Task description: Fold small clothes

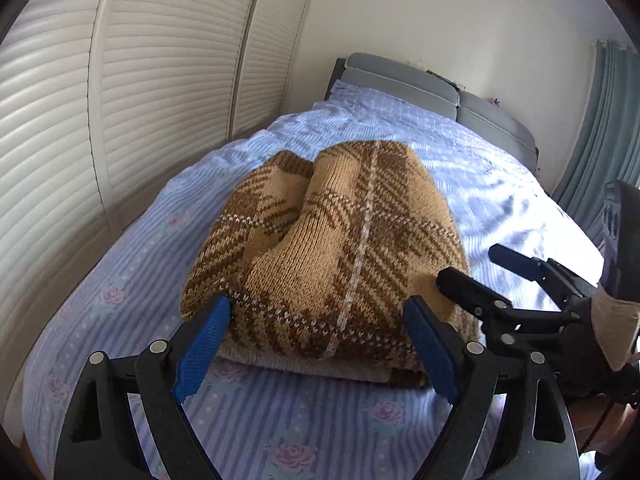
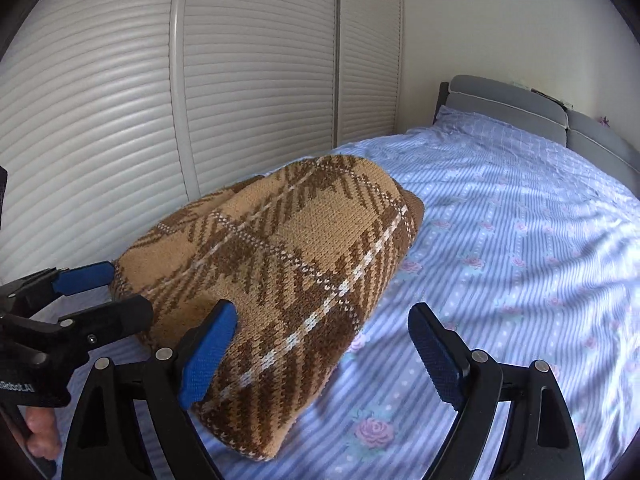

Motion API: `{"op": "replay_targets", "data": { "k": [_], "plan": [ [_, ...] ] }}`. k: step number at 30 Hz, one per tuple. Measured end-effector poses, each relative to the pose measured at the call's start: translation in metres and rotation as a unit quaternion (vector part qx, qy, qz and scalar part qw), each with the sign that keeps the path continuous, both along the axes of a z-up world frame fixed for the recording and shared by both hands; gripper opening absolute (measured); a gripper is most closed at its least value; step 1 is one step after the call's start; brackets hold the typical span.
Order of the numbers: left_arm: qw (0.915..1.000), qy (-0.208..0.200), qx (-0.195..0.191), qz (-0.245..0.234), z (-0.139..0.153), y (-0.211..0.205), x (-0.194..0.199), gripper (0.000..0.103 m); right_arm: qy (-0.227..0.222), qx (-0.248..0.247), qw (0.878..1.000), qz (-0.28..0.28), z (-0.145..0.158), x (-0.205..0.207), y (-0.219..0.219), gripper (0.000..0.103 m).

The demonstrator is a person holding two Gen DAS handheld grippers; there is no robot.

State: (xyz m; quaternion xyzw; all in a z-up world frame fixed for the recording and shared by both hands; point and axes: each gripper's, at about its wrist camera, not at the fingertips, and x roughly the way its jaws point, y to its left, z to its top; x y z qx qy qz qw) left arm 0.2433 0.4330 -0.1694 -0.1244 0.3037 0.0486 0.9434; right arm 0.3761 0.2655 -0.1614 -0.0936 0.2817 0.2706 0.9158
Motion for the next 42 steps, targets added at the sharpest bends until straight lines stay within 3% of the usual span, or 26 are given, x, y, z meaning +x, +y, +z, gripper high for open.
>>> {"op": "replay_targets", "data": {
  "k": [5,10,18,24,31,35,42],
  "plan": [
    [0.9998,-0.003,0.017,0.014,0.014,-0.010,-0.009,0.087,-0.017,0.006,1.000,-0.012,0.014,-0.013,-0.005,0.089],
    [0.9985,-0.015,0.042,0.032,0.048,-0.036,-0.035,0.087,-0.049,0.021,0.998,-0.022,0.042,-0.041,-0.034,0.089],
    [0.9965,-0.034,0.073,0.023,0.121,-0.127,-0.092,0.087,-0.077,0.056,0.993,-0.066,0.106,-0.117,-0.127,0.089],
    [0.9950,-0.047,0.088,0.000,0.159,-0.214,-0.131,0.090,-0.106,0.066,0.986,-0.114,0.156,-0.186,-0.219,0.090],
    [0.9909,-0.073,0.098,-0.056,0.175,-0.327,-0.176,0.099,-0.141,0.057,0.970,-0.192,0.192,-0.268,-0.326,0.091],
    [0.9878,-0.082,0.099,-0.088,0.179,-0.380,-0.200,0.103,-0.146,0.042,0.959,-0.237,0.198,-0.314,-0.378,0.098],
    [0.9854,-0.096,0.113,-0.084,0.171,-0.431,-0.238,0.103,-0.142,0.038,0.940,-0.307,0.196,-0.381,-0.447,0.102]
  ]
}}
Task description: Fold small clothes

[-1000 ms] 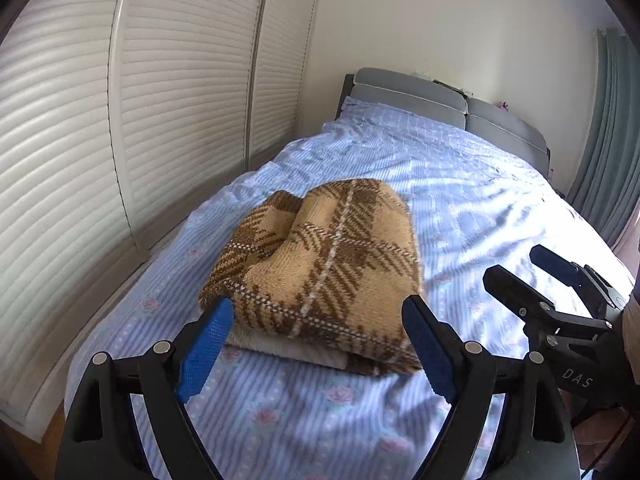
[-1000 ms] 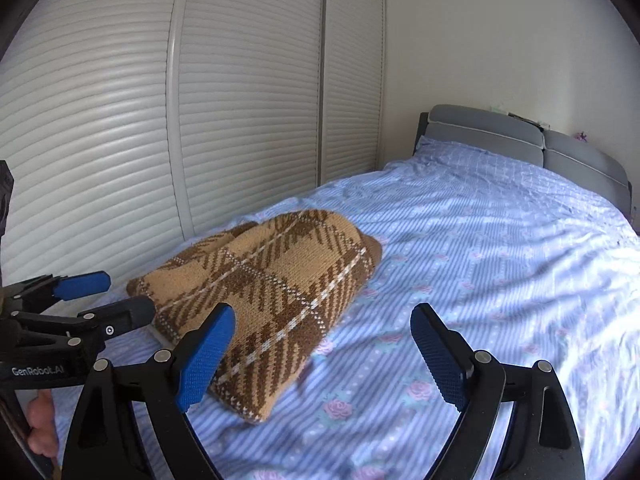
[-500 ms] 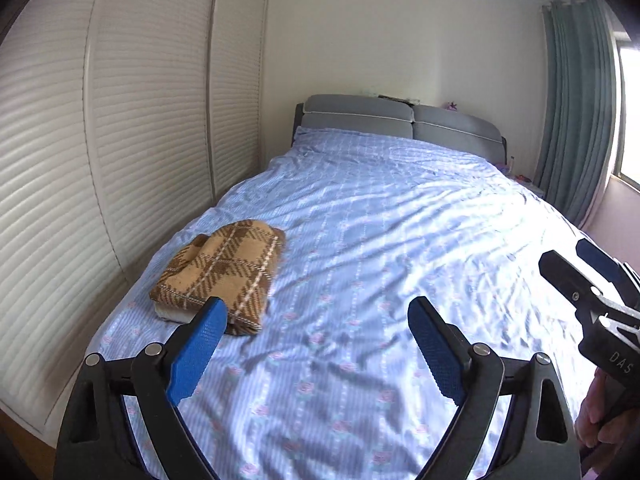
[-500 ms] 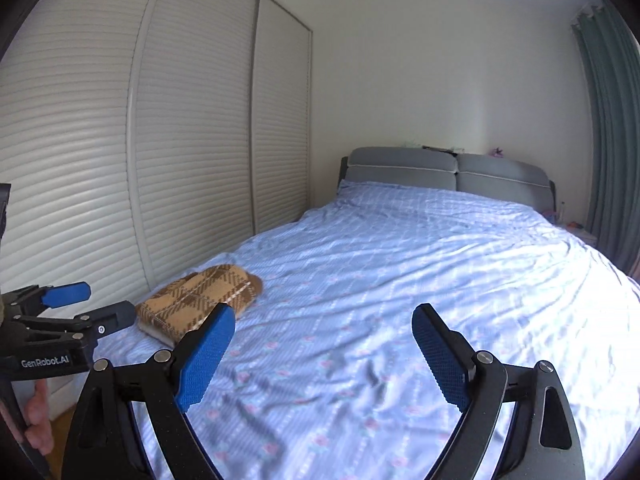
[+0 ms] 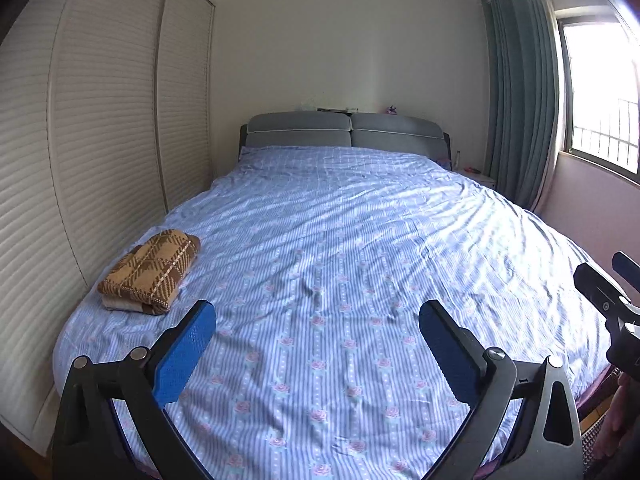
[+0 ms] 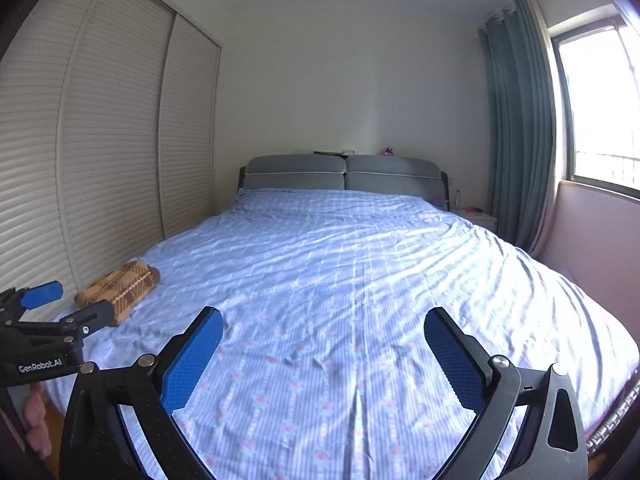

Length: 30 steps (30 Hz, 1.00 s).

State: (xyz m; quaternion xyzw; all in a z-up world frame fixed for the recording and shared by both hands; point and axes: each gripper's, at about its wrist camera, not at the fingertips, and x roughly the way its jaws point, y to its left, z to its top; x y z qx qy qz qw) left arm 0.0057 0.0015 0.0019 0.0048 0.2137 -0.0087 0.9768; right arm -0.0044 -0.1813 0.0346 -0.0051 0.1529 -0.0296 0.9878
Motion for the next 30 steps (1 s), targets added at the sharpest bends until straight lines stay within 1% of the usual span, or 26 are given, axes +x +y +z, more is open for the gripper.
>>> {"op": "replay_targets", "data": {
  "k": [3,5,9,12,14,16,24,30],
  "plan": [
    [0.9999,-0.003,0.008,0.007,-0.007,-0.012,-0.012,0.103,0.000,-0.006,1.000,-0.017,-0.004,-0.020,-0.018,0.102],
    [0.9999,0.002,0.012,0.010,-0.014,-0.017,-0.019,0.103,0.001,-0.008,1.000,-0.025,-0.008,-0.027,-0.023,0.102],
    [0.9998,0.014,0.012,0.009,-0.024,-0.024,-0.029,0.103,0.008,0.003,1.000,-0.027,-0.017,-0.038,-0.030,0.102],
    [0.9998,0.009,0.016,0.006,-0.026,-0.030,-0.033,0.103,0.004,0.004,1.000,-0.025,-0.025,-0.044,-0.029,0.102],
    [0.9997,0.007,0.023,0.002,-0.028,-0.034,-0.035,0.103,-0.001,0.007,1.000,-0.028,-0.031,-0.047,-0.029,0.102],
    [0.9996,0.010,0.026,-0.002,-0.030,-0.036,-0.034,0.103,0.018,0.010,0.999,-0.025,-0.036,-0.041,-0.029,0.102],
    [0.9996,0.012,0.023,0.011,-0.032,-0.027,-0.030,0.103,0.019,0.011,1.000,-0.021,-0.035,-0.039,-0.032,0.102],
    [0.9996,0.015,0.021,0.006,-0.033,-0.027,-0.029,0.103,0.023,0.014,0.999,-0.028,-0.035,-0.040,-0.041,0.102]
  ]
}}
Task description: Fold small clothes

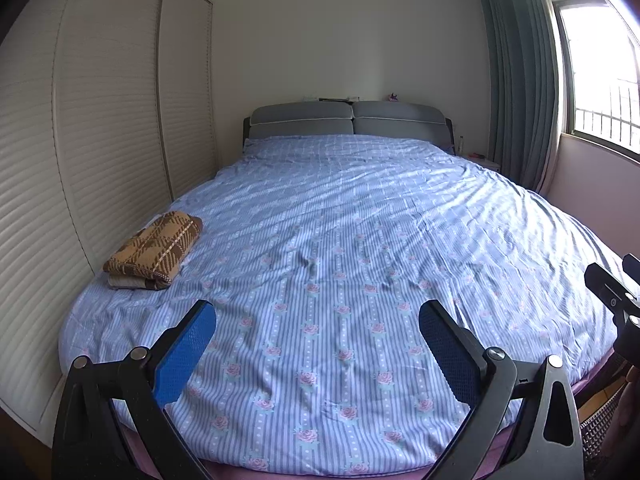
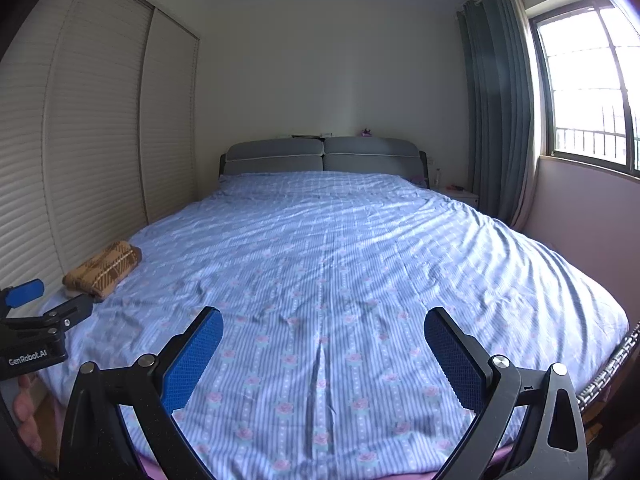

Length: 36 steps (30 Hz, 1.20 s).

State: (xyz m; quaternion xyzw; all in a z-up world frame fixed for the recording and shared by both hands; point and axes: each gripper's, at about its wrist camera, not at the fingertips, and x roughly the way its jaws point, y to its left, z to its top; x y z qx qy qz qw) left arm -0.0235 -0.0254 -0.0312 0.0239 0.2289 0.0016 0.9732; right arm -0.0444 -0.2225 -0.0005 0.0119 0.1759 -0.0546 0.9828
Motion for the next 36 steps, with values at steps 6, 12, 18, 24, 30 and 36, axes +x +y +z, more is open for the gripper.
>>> {"op": "replay_targets", "data": {
  "k": [6,12,18,24,30,36],
  "plan": [
    [1.0000,0.000,0.000,-0.007,-0.0006,-0.0034,-0.0016,0.103,-0.002,0.000,1.000,-0.003,0.0023,-0.0010,-0.0025,0.102],
    [1.0000,-0.005,-0.001,-0.004,0.0023,-0.0026,-0.0047,0.103,-0.005,-0.002,1.000,0.000,0.0046,-0.0012,-0.0024,0.102],
    [1.0000,0.001,0.001,-0.009,0.0022,-0.0038,-0.0035,0.103,-0.004,0.000,1.000,0.001,0.0047,-0.0015,-0.0037,0.102],
    [1.0000,0.001,0.000,-0.007,0.0030,-0.0038,-0.0033,0.103,-0.003,0.001,1.000,0.000,0.0049,-0.0017,-0.0050,0.102],
    [0.9999,0.005,0.002,-0.009,0.0016,-0.0057,-0.0023,0.103,0.000,0.003,1.000,0.001,0.0056,-0.0011,-0.0070,0.102],
    [0.9999,0.008,0.000,-0.009,0.0010,-0.0060,-0.0015,0.103,0.001,0.004,1.000,0.001,0.0056,-0.0010,-0.0072,0.102]
  ]
}}
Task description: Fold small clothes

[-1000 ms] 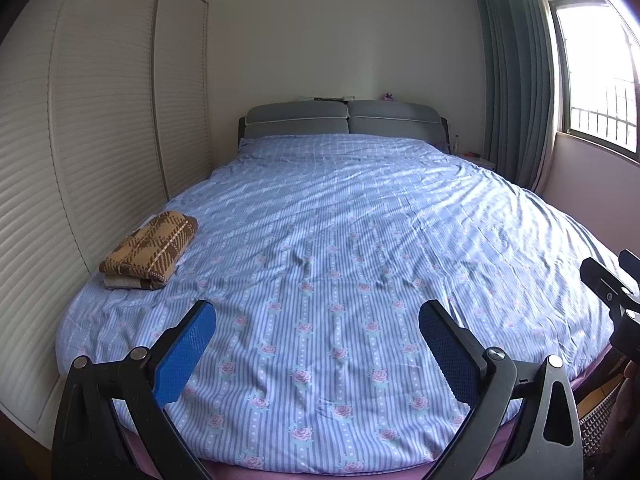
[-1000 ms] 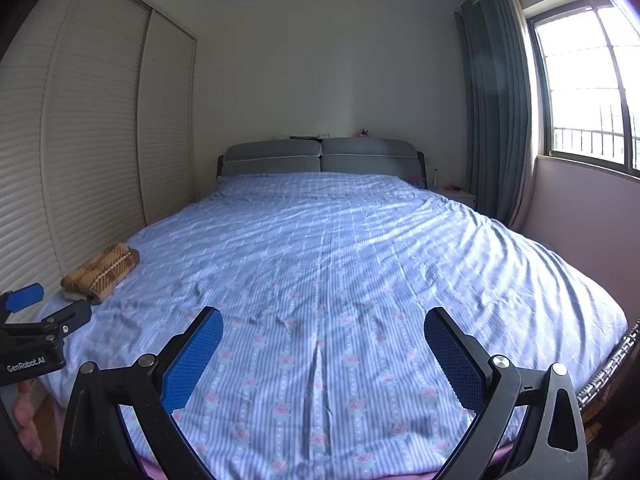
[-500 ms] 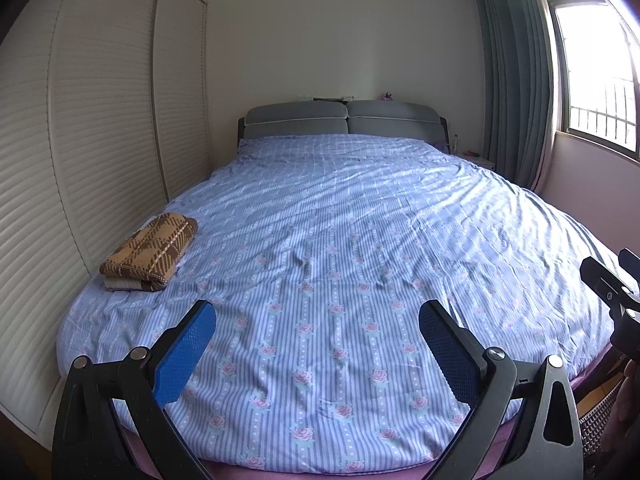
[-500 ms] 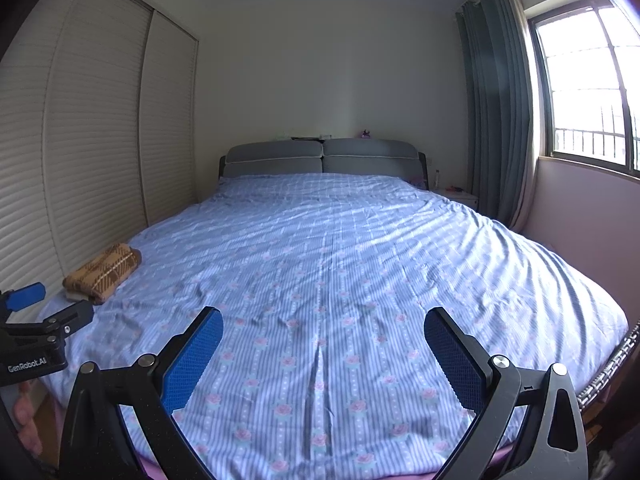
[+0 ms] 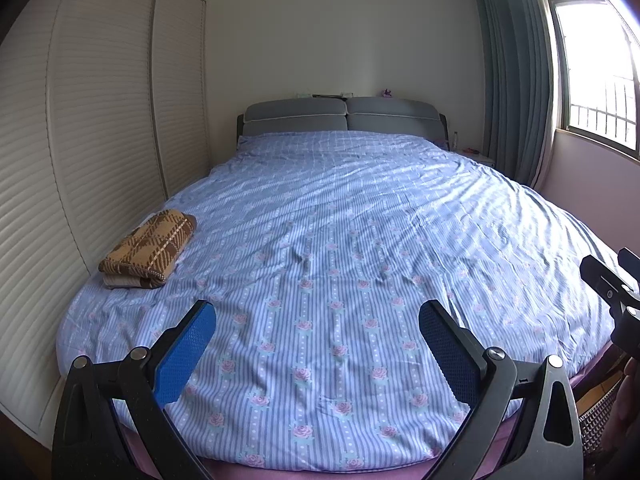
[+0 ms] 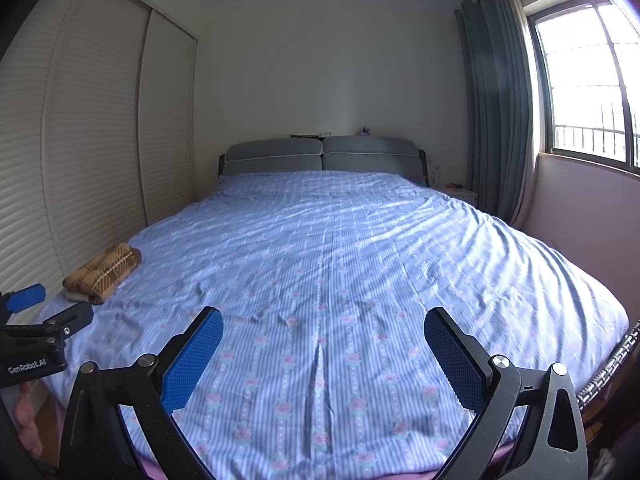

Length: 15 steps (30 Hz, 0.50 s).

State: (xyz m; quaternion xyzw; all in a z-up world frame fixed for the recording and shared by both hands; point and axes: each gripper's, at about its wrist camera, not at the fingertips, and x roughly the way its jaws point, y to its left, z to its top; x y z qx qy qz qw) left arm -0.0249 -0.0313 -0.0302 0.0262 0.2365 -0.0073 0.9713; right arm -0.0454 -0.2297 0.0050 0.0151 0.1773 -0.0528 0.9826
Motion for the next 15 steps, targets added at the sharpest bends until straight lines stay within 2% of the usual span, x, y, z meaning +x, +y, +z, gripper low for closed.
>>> {"op": "replay_targets", "data": {
  "k": [15],
  "plan": [
    [0.9999,0.007,-0.008,0.000,-0.0023,0.0024,0.0020,0.103,0.003,0.001,1.000,-0.002,-0.0023,0.0000,0.0003,0.102]
  ]
}}
